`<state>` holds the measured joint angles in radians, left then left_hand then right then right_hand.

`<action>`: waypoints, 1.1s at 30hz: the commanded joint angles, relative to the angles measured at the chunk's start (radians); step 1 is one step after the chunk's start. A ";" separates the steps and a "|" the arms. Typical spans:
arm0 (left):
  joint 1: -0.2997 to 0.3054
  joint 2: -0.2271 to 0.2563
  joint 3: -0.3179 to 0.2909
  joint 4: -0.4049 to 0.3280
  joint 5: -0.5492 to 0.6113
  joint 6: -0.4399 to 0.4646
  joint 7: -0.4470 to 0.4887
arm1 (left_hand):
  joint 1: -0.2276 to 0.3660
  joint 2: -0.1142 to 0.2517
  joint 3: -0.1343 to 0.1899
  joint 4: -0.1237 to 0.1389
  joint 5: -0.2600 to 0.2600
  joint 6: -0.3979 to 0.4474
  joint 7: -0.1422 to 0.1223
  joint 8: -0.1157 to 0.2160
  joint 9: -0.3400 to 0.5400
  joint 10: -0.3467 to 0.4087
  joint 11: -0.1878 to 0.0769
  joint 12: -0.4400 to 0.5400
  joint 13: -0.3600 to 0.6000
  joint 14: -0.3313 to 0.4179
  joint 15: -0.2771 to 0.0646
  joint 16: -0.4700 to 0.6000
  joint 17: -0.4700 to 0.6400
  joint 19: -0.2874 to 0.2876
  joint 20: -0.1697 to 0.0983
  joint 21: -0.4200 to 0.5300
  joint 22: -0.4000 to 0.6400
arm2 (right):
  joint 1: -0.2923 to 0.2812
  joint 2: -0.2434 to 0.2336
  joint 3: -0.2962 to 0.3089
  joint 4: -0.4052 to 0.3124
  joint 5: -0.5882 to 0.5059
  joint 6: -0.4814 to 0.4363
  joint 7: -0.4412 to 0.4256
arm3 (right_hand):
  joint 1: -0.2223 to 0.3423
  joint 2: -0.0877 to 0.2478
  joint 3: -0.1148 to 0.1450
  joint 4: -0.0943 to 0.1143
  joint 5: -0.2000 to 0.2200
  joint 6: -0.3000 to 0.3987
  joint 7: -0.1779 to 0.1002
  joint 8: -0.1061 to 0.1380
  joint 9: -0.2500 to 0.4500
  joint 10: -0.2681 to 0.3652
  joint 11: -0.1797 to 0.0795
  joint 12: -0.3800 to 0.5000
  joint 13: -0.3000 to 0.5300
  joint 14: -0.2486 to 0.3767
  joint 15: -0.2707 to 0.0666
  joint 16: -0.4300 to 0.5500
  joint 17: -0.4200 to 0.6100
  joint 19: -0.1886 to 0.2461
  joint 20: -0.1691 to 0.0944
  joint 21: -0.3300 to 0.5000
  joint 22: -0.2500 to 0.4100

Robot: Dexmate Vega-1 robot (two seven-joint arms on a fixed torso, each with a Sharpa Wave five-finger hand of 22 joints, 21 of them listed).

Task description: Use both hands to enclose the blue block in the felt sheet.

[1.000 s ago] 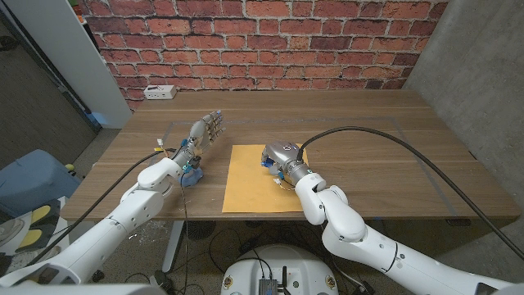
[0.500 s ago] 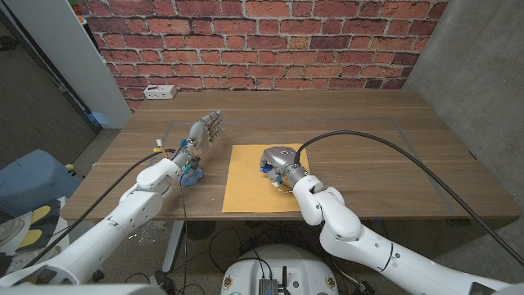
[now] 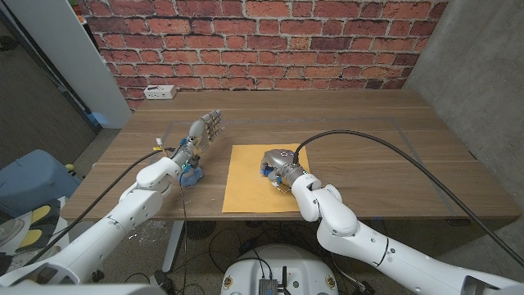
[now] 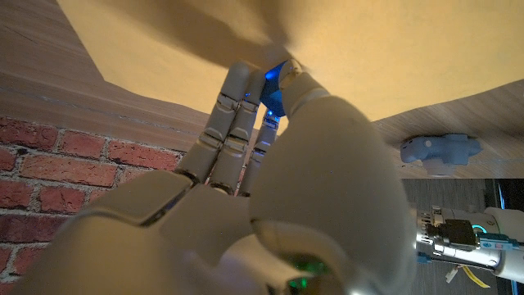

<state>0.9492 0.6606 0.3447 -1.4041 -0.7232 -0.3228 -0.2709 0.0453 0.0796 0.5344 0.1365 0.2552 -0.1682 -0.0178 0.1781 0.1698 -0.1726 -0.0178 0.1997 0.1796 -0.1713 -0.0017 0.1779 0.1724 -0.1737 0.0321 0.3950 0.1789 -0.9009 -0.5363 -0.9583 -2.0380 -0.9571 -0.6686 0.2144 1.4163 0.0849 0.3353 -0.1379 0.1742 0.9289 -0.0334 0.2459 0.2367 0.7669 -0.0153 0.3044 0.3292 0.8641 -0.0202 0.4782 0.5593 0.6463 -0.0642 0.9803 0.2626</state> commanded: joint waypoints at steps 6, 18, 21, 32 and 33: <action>-0.019 -0.012 0.005 0.028 -0.003 -0.001 -0.020 | 0.005 0.034 -0.001 -0.001 0.006 -0.084 -0.006 0.005 0.004 -0.127 0.005 -0.001 0.002 -0.130 0.006 0.004 0.001 -0.018 0.005 -0.003 0.005 | 0.066 -0.006 -0.040 -0.006 0.020 -0.059 0.113 | -0.109 -0.024 -0.017 0.028 0.018 -0.116 -0.045 -0.058 -0.016 -0.037 0.009 -0.035 -0.017 0.075 -0.193 -0.053 -0.001 -0.041 -0.017 0.018 -0.051; -0.024 -0.014 0.006 0.035 0.000 -0.002 -0.023 | 0.006 0.036 -0.001 -0.001 0.007 -0.082 -0.007 0.005 0.004 -0.126 0.007 -0.001 0.002 -0.128 0.006 0.004 0.001 -0.017 0.008 -0.005 0.005 | 0.091 -0.014 -0.051 -0.012 0.043 -0.082 0.149 | -0.315 -0.105 -0.050 0.070 0.065 -0.516 -0.098 -0.077 -0.046 -0.183 0.001 -0.103 -0.037 0.011 -0.155 -0.136 -0.016 -0.094 0.041 -0.004 -0.088; -0.024 -0.002 0.013 0.024 0.041 -0.011 0.003 | 0.007 0.036 -0.002 -0.002 0.007 -0.082 -0.009 0.005 0.004 -0.128 0.003 -0.001 0.002 -0.129 0.006 0.004 0.001 -0.018 0.006 -0.006 0.005 | 0.093 -0.015 -0.051 -0.013 0.049 -0.090 0.149 | -0.340 -0.116 -0.056 0.073 0.077 -0.585 -0.105 -0.080 -0.048 -0.249 -0.011 -0.120 -0.041 -0.017 -0.150 -0.150 -0.014 -0.107 0.051 -0.013 -0.088; 0.021 0.102 0.029 -0.136 0.346 0.011 0.254 | 0.206 -0.012 0.027 -0.227 -0.064 0.214 -0.050 0.072 0.012 0.016 -0.010 0.030 0.005 0.019 0.063 0.017 0.002 0.046 0.103 -0.041 0.009 | 0.040 -0.034 -0.019 -0.047 0.067 -0.096 0.016 | -0.427 -0.117 -0.077 0.107 0.099 -0.571 -0.074 -0.046 -0.047 -0.315 -0.005 -0.114 -0.051 -0.077 -0.131 -0.169 -0.003 -0.114 0.065 -0.027 -0.087; 0.025 0.113 0.030 -0.152 0.371 0.021 0.271 | 0.216 -0.012 0.029 -0.237 -0.066 0.229 -0.051 0.075 0.013 0.028 -0.008 0.033 0.006 0.026 0.067 0.018 0.002 0.047 0.113 -0.043 0.009 | 0.033 -0.034 -0.017 -0.049 0.064 -0.099 -0.001 | -0.429 -0.115 -0.076 0.109 0.099 -0.567 -0.073 -0.045 -0.047 -0.314 -0.005 -0.114 -0.051 -0.078 -0.132 -0.169 -0.002 -0.115 0.065 -0.028 -0.087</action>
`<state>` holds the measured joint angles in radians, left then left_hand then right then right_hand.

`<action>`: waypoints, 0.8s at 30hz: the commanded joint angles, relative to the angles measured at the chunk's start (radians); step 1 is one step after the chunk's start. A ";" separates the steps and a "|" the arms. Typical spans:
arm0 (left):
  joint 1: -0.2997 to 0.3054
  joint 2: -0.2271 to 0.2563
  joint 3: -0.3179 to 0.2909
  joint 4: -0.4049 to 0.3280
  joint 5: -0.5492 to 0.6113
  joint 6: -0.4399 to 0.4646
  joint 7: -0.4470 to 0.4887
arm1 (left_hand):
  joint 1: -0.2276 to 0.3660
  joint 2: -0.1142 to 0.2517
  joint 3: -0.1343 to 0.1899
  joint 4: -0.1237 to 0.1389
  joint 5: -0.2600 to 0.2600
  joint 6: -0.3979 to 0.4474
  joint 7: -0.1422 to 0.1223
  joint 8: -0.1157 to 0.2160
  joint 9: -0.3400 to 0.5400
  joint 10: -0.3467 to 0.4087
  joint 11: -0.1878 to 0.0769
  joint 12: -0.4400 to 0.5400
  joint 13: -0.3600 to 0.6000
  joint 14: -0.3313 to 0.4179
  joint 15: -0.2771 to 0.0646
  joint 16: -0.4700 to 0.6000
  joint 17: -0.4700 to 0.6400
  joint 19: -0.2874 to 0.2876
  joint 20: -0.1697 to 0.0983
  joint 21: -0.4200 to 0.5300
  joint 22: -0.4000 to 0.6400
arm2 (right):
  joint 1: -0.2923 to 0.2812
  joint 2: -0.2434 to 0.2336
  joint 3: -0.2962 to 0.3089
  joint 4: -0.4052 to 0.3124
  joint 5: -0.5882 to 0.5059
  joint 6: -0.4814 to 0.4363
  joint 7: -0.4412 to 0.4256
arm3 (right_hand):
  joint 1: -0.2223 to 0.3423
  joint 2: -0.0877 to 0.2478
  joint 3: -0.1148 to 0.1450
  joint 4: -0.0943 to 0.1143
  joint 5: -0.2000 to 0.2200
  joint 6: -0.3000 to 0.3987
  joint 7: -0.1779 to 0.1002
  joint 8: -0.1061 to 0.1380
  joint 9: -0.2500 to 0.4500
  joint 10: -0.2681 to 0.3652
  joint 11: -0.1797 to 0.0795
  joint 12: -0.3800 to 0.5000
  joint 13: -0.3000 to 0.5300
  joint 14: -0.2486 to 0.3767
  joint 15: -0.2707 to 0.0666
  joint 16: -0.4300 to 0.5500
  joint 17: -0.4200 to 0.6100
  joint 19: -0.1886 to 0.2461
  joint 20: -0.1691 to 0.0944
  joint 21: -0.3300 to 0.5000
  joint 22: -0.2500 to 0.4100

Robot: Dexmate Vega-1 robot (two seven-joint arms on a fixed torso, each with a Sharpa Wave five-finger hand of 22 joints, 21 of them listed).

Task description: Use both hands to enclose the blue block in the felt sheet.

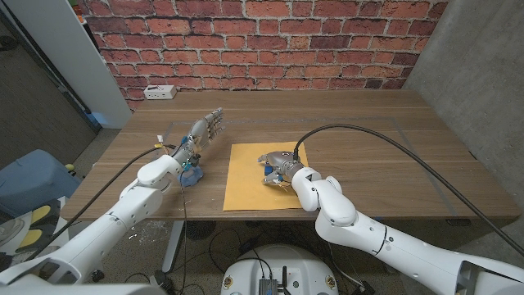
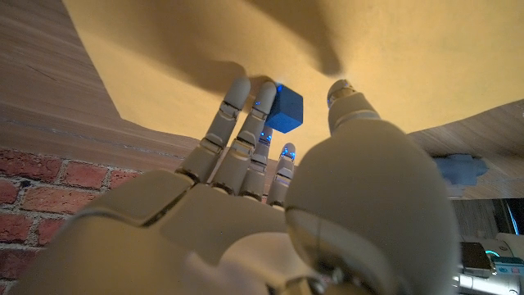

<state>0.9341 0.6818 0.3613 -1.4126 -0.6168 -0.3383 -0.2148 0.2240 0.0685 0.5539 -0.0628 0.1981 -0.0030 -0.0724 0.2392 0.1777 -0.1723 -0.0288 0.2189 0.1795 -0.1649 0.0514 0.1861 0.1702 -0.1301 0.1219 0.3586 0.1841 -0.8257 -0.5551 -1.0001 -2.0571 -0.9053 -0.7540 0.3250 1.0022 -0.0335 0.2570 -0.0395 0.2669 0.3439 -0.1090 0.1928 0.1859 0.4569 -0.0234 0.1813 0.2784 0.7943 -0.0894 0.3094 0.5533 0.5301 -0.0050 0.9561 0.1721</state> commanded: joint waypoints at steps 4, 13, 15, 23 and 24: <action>0.058 0.147 0.021 -0.229 0.377 0.102 0.277 | 0.081 -0.002 0.020 -0.076 -0.014 0.112 0.003 0.024 0.008 0.071 0.010 0.024 0.007 0.044 0.026 0.012 0.005 0.009 0.045 -0.012 0.004 | -0.064 -0.021 0.032 -0.041 0.002 -0.018 -0.163 | -0.018 0.009 0.004 0.012 0.010 0.033 0.007 0.012 0.004 -0.006 -0.001 0.011 -0.001 -0.018 -0.063 -0.004 0.005 0.001 0.006 -0.005 0.004; 0.083 0.265 0.037 -0.410 0.585 0.243 0.313 | 0.169 -0.020 0.030 -0.119 -0.018 0.220 0.010 0.057 0.015 0.107 0.028 0.026 0.011 0.050 0.044 0.005 0.007 -0.012 0.070 -0.036 0.006 | -0.099 -0.038 0.044 -0.078 -0.020 -0.060 -0.191 | -0.023 0.010 0.009 0.008 0.016 0.065 0.015 0.019 0.005 -0.028 -0.006 0.011 -0.004 -0.044 -0.058 -0.016 0.004 -0.013 0.015 -0.015 0.004; 0.089 0.295 0.041 -0.455 0.630 0.273 0.305 | 0.181 -0.028 0.029 -0.121 -0.018 0.229 0.016 0.059 0.016 0.109 0.030 0.026 0.011 0.051 0.047 0.005 0.007 -0.017 0.075 -0.040 0.006 | -0.110 -0.047 0.043 -0.097 -0.039 -0.082 -0.188 | -0.023 0.009 0.010 0.006 0.018 0.074 0.016 0.022 0.005 -0.027 -0.010 0.013 -0.005 -0.047 -0.058 -0.017 0.004 -0.016 0.014 -0.017 0.004; 0.100 0.368 0.048 -0.566 0.725 0.352 0.253 | 0.241 -0.048 0.031 -0.123 -0.014 0.252 -0.014 0.065 0.020 0.107 0.018 0.019 0.013 0.036 0.051 0.000 0.008 -0.035 0.074 -0.059 0.005 | -0.158 -0.069 0.056 -0.140 -0.076 -0.132 -0.194 | -0.024 0.001 0.013 -0.003 0.027 0.092 0.015 0.019 0.006 -0.027 -0.014 0.020 -0.007 -0.124 -0.055 -0.049 0.002 -0.067 0.036 -0.043 0.003; 0.103 0.377 0.048 -0.582 0.737 0.363 0.248 | 0.255 -0.051 0.032 -0.123 -0.014 0.263 -0.024 0.068 0.021 0.105 0.016 0.017 0.013 0.034 0.055 0.000 0.008 -0.036 0.076 -0.062 0.005 | -0.163 -0.073 0.056 -0.145 -0.083 -0.139 -0.193 | -0.025 0.001 0.014 -0.004 0.028 0.094 0.016 0.018 0.006 -0.028 -0.016 0.020 -0.008 -0.140 -0.053 -0.055 0.002 -0.075 0.040 -0.047 0.003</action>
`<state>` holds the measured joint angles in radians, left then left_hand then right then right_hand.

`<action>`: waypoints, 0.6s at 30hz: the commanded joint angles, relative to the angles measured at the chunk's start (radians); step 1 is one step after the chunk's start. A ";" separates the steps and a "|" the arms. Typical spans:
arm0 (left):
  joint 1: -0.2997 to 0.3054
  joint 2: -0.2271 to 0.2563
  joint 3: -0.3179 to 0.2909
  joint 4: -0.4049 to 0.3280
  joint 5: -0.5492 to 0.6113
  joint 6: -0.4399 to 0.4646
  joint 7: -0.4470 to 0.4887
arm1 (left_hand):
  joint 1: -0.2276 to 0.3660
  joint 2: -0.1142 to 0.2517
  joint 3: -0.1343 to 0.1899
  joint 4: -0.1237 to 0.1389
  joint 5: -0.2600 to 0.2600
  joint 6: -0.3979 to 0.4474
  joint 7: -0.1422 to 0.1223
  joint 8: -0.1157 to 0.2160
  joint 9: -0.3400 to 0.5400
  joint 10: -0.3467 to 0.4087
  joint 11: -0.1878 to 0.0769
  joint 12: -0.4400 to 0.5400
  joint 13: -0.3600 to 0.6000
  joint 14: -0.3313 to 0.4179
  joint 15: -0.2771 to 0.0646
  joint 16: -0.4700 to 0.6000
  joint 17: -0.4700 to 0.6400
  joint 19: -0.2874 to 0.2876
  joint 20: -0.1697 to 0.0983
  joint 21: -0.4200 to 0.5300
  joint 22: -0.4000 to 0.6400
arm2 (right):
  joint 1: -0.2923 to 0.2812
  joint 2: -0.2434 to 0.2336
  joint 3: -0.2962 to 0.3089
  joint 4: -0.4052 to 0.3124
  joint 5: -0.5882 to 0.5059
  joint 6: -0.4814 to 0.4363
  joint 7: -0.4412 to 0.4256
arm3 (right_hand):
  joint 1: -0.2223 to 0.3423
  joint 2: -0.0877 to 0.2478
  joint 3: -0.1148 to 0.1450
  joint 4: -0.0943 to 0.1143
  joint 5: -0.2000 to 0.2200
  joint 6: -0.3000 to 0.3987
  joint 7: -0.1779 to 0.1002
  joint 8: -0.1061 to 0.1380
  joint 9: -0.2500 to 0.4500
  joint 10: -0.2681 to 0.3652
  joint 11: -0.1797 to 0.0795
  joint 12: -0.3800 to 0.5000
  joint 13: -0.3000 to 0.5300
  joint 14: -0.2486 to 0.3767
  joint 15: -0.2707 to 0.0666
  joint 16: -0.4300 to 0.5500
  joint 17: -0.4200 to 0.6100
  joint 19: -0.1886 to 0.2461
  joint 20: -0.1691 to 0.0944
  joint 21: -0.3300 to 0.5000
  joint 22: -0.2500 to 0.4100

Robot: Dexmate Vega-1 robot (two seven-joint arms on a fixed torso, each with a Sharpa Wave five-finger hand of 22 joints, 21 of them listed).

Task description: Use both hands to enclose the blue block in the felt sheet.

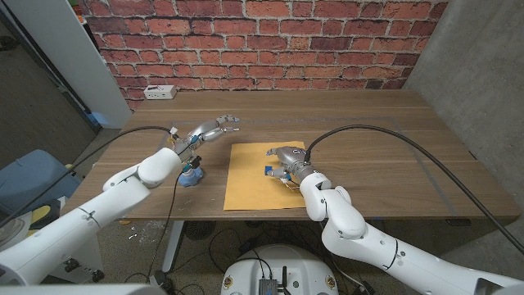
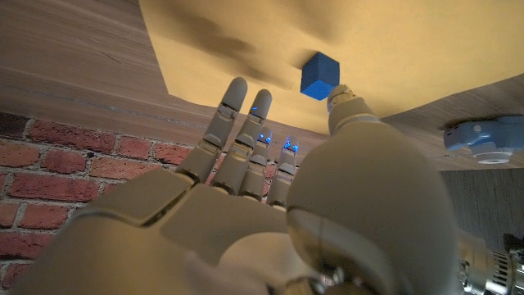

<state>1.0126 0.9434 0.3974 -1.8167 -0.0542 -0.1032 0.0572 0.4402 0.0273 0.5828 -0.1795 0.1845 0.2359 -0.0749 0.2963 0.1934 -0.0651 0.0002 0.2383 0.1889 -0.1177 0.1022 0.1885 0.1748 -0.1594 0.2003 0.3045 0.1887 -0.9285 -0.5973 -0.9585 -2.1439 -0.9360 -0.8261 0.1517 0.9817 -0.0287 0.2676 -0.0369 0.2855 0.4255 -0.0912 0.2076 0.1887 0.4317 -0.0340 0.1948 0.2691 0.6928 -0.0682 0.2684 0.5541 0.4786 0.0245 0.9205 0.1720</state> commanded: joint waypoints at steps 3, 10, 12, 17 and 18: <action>0.033 0.144 0.013 -0.227 0.217 0.163 -0.042 | 0.068 -0.012 0.006 -0.005 0.001 0.044 -0.024 0.018 0.006 -0.006 -0.005 -0.006 0.004 -0.018 0.012 -0.003 0.003 -0.010 0.003 -0.015 0.000 | -0.082 -0.039 0.017 -0.074 -0.073 -0.086 -0.022 | -0.005 -0.007 0.005 -0.012 0.014 0.022 0.001 0.003 0.004 -0.007 -0.007 0.008 0.001 -0.073 -0.069 -0.028 -0.001 -0.048 0.022 -0.025 0.003; 0.051 0.184 0.021 -0.315 0.310 0.237 -0.074 | 0.142 -0.017 0.012 -0.005 0.000 0.087 -0.037 0.035 0.014 -0.009 -0.012 -0.011 0.005 -0.023 0.016 -0.002 0.003 -0.011 0.005 -0.028 0.000 | -0.134 -0.064 0.030 -0.115 -0.111 -0.120 -0.016 | -0.001 -0.011 0.011 -0.021 0.021 0.038 -0.001 0.004 0.005 -0.013 -0.008 0.009 -0.001 -0.101 -0.064 -0.039 -0.005 -0.078 0.056 -0.043 0.002; 0.059 0.197 0.021 -0.339 0.326 0.254 -0.089 | 0.149 -0.021 0.011 -0.005 0.000 0.090 -0.039 0.036 0.015 -0.010 -0.015 -0.012 0.005 -0.023 0.014 -0.002 0.003 -0.012 0.004 -0.030 0.000 | -0.147 -0.074 0.030 -0.128 -0.128 -0.132 0.001 | 0.002 -0.012 0.012 -0.024 0.022 0.046 0.001 0.007 0.005 -0.014 -0.011 0.010 -0.001 -0.104 -0.064 -0.040 -0.006 -0.081 0.057 -0.045 0.002; 0.088 0.226 0.021 -0.407 0.384 0.315 -0.110 | 0.166 -0.027 0.010 -0.005 -0.001 0.085 -0.037 0.035 0.017 -0.013 -0.011 -0.015 0.005 -0.025 0.022 -0.003 0.003 -0.014 0.008 -0.034 0.000 | -0.189 -0.097 0.042 -0.163 -0.154 -0.155 0.034 | 0.012 -0.012 0.018 -0.032 0.026 0.067 0.003 0.012 0.006 -0.016 -0.010 0.010 -0.002 -0.117 -0.069 -0.046 -0.008 -0.083 0.058 -0.050 0.002; 0.094 0.231 0.020 -0.420 0.395 0.328 -0.113 | 0.171 -0.028 0.010 -0.004 -0.001 0.088 -0.037 0.036 0.018 -0.014 -0.013 -0.015 0.005 -0.027 0.020 -0.003 0.003 -0.017 0.009 -0.036 0.000 | -0.197 -0.103 0.044 -0.170 -0.159 -0.157 0.042 | 0.013 -0.011 0.019 -0.033 0.027 0.068 0.003 0.013 0.006 -0.016 -0.011 0.010 -0.002 -0.118 -0.069 -0.046 -0.009 -0.084 0.058 -0.050 0.002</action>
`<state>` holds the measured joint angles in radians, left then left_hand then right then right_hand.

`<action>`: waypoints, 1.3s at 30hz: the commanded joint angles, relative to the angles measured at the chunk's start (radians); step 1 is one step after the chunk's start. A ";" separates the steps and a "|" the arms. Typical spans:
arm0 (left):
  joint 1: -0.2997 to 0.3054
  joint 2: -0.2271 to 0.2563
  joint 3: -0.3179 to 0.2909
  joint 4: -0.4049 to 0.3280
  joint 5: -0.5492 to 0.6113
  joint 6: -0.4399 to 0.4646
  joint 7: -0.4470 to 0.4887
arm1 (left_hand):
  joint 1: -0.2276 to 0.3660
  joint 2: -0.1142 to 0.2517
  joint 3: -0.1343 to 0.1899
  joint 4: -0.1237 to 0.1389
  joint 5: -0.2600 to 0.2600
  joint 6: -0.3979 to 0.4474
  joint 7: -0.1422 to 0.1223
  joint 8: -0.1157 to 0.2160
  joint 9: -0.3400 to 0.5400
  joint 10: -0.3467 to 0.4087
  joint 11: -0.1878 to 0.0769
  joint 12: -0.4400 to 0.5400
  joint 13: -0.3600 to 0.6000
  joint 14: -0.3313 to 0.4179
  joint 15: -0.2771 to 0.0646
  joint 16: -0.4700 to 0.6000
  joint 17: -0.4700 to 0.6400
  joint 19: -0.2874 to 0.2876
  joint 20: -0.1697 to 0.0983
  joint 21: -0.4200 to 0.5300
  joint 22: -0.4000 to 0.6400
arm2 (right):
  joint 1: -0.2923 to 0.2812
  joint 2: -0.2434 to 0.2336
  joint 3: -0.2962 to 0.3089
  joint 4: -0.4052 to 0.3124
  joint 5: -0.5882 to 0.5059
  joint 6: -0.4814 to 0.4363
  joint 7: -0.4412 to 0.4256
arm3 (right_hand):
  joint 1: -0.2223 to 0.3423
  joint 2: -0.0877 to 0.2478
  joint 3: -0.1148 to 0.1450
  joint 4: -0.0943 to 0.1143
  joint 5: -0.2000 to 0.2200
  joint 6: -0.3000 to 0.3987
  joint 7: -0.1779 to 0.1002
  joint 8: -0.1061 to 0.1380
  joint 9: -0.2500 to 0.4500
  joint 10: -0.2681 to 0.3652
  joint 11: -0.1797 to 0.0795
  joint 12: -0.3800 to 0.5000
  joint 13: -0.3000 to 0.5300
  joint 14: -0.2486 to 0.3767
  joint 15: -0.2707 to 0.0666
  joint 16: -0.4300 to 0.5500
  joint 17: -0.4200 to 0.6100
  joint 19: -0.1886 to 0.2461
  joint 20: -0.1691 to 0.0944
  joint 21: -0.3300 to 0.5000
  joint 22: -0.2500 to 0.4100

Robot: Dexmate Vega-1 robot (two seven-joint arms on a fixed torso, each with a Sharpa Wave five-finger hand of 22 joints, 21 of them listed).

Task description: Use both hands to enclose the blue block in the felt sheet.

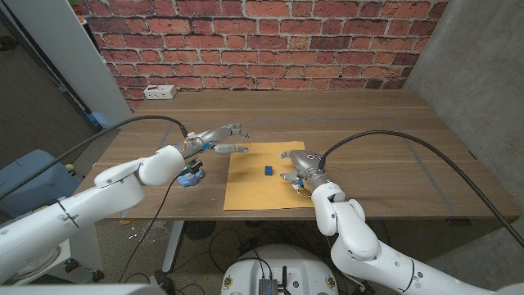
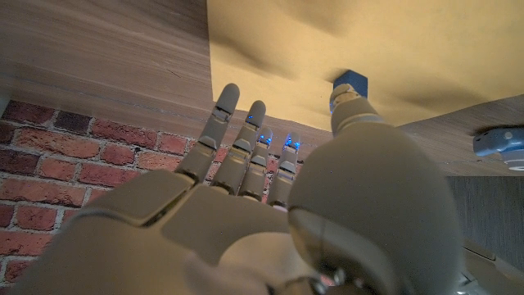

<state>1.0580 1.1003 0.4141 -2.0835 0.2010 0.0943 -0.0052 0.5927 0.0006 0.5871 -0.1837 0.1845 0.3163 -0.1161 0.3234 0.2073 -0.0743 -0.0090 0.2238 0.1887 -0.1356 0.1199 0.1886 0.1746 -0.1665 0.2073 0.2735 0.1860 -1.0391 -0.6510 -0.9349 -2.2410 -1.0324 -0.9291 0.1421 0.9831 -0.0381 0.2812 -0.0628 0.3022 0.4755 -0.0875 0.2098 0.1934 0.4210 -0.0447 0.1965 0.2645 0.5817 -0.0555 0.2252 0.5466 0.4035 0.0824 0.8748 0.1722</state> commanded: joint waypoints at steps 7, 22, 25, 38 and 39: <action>0.080 0.099 0.008 -0.229 0.227 0.215 -0.075 | 0.055 -0.009 0.003 0.002 -0.004 0.031 0.013 0.023 0.010 -0.005 -0.008 -0.003 0.006 -0.012 0.000 -0.003 0.003 -0.014 0.002 -0.014 0.004 | -0.121 -0.075 0.031 -0.106 -0.116 -0.076 0.132 | 0.057 0.004 0.030 -0.039 0.018 0.029 -0.009 0.008 0.002 -0.014 -0.006 0.008 0.001 -0.031 -0.085 -0.012 -0.007 -0.016 -0.005 -0.015 0.001; 0.056 0.136 0.061 -0.353 0.391 0.388 -0.301 | 0.104 -0.020 -0.005 0.005 -0.006 0.021 0.013 0.027 0.020 -0.028 0.001 -0.013 0.006 -0.048 0.009 -0.011 0.003 -0.037 0.004 -0.032 0.004 | -0.167 -0.058 0.075 -0.117 -0.250 -0.071 0.328 | 0.077 0.001 0.045 -0.059 0.020 0.038 -0.022 0.006 0.003 -0.030 -0.010 0.005 -0.001 -0.065 -0.083 -0.026 -0.018 -0.037 -0.008 -0.031 0.001; 0.040 0.134 0.085 -0.369 0.439 0.422 -0.366 | 0.118 -0.023 -0.008 0.005 -0.005 0.013 0.010 0.026 0.023 -0.039 0.000 -0.017 0.006 -0.064 0.017 -0.013 0.004 -0.045 0.004 -0.038 0.005 | -0.183 -0.051 0.088 -0.117 -0.275 -0.061 0.356 | 0.077 0.000 0.046 -0.060 0.020 0.039 -0.023 0.006 0.003 -0.033 -0.011 0.005 -0.001 -0.073 -0.082 -0.028 -0.020 -0.041 -0.009 -0.034 0.001; 0.008 0.120 0.136 -0.398 0.531 0.470 -0.586 | 0.174 -0.037 -0.027 0.012 0.000 -0.052 -0.010 0.012 0.035 -0.096 0.015 -0.029 0.008 -0.123 0.042 -0.014 0.005 -0.079 0.005 -0.058 0.007 | -0.255 0.014 0.153 -0.110 -0.444 -0.008 0.528 | 0.089 -0.005 0.054 -0.072 0.022 0.040 -0.042 0.001 0.003 -0.054 -0.020 0.001 -0.002 -0.109 -0.077 -0.036 -0.029 -0.055 -0.014 -0.046 0.001; 0.008 0.119 0.137 -0.398 0.532 0.468 -0.594 | 0.176 -0.038 -0.029 0.012 0.000 -0.051 -0.015 0.013 0.036 -0.099 0.011 -0.029 0.008 -0.128 0.039 -0.014 0.005 -0.083 0.005 -0.060 0.007 | -0.263 0.023 0.160 -0.109 -0.458 -0.004 0.542 | 0.091 -0.006 0.056 -0.074 0.023 0.039 -0.051 0.001 0.004 -0.056 -0.021 0.001 -0.002 -0.112 -0.077 -0.036 -0.029 -0.058 -0.016 -0.049 0.001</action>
<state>1.0904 1.2229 0.5107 -2.4473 0.6619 0.5220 -0.4220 0.7532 -0.0362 0.5656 -0.1705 0.1804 0.2735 -0.1259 0.3395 0.2393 -0.1590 0.0034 0.1955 0.1934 -0.1714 0.1522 0.1771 0.1744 -0.1664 0.2071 0.2181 0.1885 -1.2414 -0.6770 -0.8271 -2.3526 -1.3609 -0.9706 0.5486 1.0562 -0.0422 0.3321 -0.1303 0.3183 0.5122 -0.1192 0.2153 0.1932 0.3707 -0.0627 0.1965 0.2599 0.4781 -0.0483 0.1912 0.5188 0.3533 0.0680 0.8314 0.1724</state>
